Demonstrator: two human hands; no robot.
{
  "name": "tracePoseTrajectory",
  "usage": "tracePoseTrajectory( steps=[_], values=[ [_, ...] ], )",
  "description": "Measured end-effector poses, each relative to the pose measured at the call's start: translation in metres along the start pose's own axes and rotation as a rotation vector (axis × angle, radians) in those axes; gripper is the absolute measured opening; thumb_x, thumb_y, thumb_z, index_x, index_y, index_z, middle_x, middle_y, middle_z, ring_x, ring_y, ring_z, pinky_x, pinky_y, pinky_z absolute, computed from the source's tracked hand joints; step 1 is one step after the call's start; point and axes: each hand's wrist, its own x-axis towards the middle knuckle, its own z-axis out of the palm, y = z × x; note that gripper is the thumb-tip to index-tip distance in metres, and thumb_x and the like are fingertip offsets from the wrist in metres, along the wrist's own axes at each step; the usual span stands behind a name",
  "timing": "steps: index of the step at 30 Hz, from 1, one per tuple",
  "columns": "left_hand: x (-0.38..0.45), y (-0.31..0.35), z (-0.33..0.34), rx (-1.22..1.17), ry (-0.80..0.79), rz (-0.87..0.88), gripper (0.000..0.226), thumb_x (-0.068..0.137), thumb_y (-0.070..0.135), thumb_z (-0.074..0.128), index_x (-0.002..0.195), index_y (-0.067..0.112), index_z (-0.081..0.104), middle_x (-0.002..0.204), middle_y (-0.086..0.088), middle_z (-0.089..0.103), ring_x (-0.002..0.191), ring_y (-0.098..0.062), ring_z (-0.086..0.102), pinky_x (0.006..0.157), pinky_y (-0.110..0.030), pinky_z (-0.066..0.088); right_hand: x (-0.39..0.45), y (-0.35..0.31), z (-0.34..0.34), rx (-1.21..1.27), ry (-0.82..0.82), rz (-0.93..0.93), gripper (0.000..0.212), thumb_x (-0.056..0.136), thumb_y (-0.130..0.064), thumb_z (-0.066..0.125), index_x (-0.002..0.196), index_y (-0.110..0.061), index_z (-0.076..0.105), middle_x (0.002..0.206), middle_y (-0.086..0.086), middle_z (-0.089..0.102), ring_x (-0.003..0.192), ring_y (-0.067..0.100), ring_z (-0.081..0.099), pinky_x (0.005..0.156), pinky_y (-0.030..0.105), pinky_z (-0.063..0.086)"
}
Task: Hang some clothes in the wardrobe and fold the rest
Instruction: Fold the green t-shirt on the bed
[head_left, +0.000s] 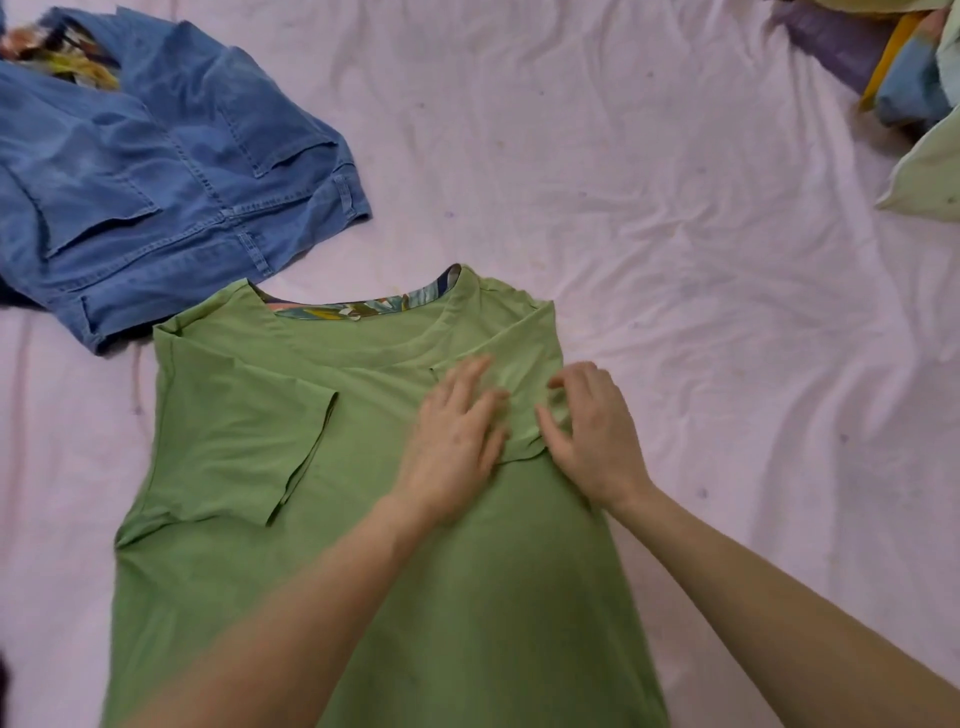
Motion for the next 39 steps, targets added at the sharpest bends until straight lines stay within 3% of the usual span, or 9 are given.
tracePoseTrajectory(
  steps=[3, 10, 16, 20, 23, 27, 30, 33, 39],
  values=[
    [-0.007, 0.0, -0.001, 0.054, -0.291, 0.249, 0.045, 0.079, 0.035, 0.066, 0.117, 0.012, 0.056, 0.14, -0.008, 0.047, 0.137, -0.025, 0.037, 0.115, -0.039, 0.028, -0.029, 0.011, -0.006, -0.118, -0.225, -0.121, 0.027, 0.077, -0.028, 0.069, 0.092, -0.013, 0.052, 0.093, 0.003, 0.052, 0.081, 0.021, 0.049, 0.07, 0.031, 0.044],
    [-0.007, 0.007, 0.01, -0.068, -0.42, 0.126, 0.025, 0.091, 0.008, 0.049, 0.115, 0.003, 0.052, 0.137, -0.014, 0.047, 0.141, -0.029, 0.031, 0.117, -0.033, 0.017, -0.029, 0.032, 0.0, -0.199, -0.183, -0.139, 0.027, 0.065, 0.007, 0.069, 0.078, -0.01, 0.051, 0.078, 0.007, 0.052, 0.068, 0.026, 0.05, 0.051, 0.032, 0.038],
    [-0.012, 0.01, 0.008, 0.137, -0.512, 0.2, 0.026, 0.095, 0.026, 0.047, 0.114, 0.011, 0.058, 0.151, -0.012, 0.035, 0.144, -0.032, 0.023, 0.119, -0.04, 0.013, -0.043, 0.044, -0.007, -0.357, -0.276, -0.392, 0.007, 0.074, -0.005, 0.06, 0.078, -0.01, 0.061, 0.09, 0.008, 0.06, 0.086, 0.026, 0.054, 0.072, 0.029, 0.039],
    [-0.019, 0.005, 0.002, 0.191, -0.244, 0.23, 0.03, 0.093, 0.035, 0.044, 0.1, 0.015, 0.065, 0.14, -0.009, 0.051, 0.136, -0.03, 0.041, 0.113, -0.044, 0.031, -0.038, 0.031, -0.008, -0.205, -0.229, -0.251, 0.022, 0.076, -0.009, 0.047, 0.09, -0.003, 0.063, 0.109, 0.014, 0.061, 0.105, 0.031, 0.056, 0.089, 0.037, 0.044],
    [-0.023, -0.007, 0.001, 0.313, -0.277, 0.074, 0.066, 0.092, 0.052, 0.035, 0.147, 0.015, 0.032, 0.159, -0.01, 0.015, 0.147, -0.027, 0.012, 0.118, -0.045, 0.012, -0.024, 0.015, -0.001, -0.184, -0.167, -0.164, 0.047, 0.09, -0.019, 0.037, 0.132, -0.001, 0.05, 0.147, 0.015, 0.042, 0.137, 0.027, 0.037, 0.112, 0.039, 0.029],
    [-0.023, -0.025, 0.002, 0.311, -0.562, -0.112, 0.086, 0.084, 0.073, 0.005, 0.152, 0.024, -0.013, 0.158, -0.003, -0.021, 0.145, -0.023, -0.02, 0.119, -0.041, -0.01, -0.006, 0.014, 0.023, -0.253, -0.426, -0.073, 0.074, 0.092, -0.054, 0.011, 0.153, -0.014, 0.001, 0.16, 0.002, -0.008, 0.148, 0.014, -0.007, 0.12, 0.032, -0.004],
    [-0.015, -0.027, -0.01, 0.156, -0.606, -0.111, 0.077, 0.094, 0.064, 0.025, 0.154, 0.024, -0.003, 0.16, 0.0, -0.014, 0.146, -0.019, -0.016, 0.12, -0.038, -0.007, -0.003, 0.023, 0.036, -0.364, -0.653, -0.035, 0.082, 0.084, -0.063, -0.005, 0.151, -0.017, -0.013, 0.16, 0.001, -0.017, 0.145, 0.012, -0.018, 0.12, 0.036, -0.009],
    [-0.033, -0.041, -0.034, 0.098, -0.452, -0.12, 0.065, 0.098, 0.052, 0.032, 0.153, 0.02, 0.016, 0.161, -0.002, 0.008, 0.148, -0.018, -0.001, 0.121, -0.037, 0.004, 0.0, 0.011, 0.03, -0.388, -0.687, 0.008, 0.071, 0.098, -0.054, 0.015, 0.152, -0.016, -0.011, 0.159, 0.004, -0.016, 0.146, 0.015, -0.017, 0.12, 0.038, -0.009],
    [-0.138, -0.052, -0.094, 0.153, -0.394, -0.231, 0.057, 0.089, 0.046, 0.027, 0.122, 0.012, 0.058, 0.123, -0.008, 0.057, 0.111, -0.029, 0.055, 0.095, -0.036, 0.043, -0.064, -0.054, -0.006, -0.181, -0.412, -0.057, 0.041, 0.092, -0.028, 0.057, 0.125, -0.006, 0.054, 0.129, 0.015, 0.053, 0.119, 0.031, 0.05, 0.104, 0.041, 0.036]
  ],
)
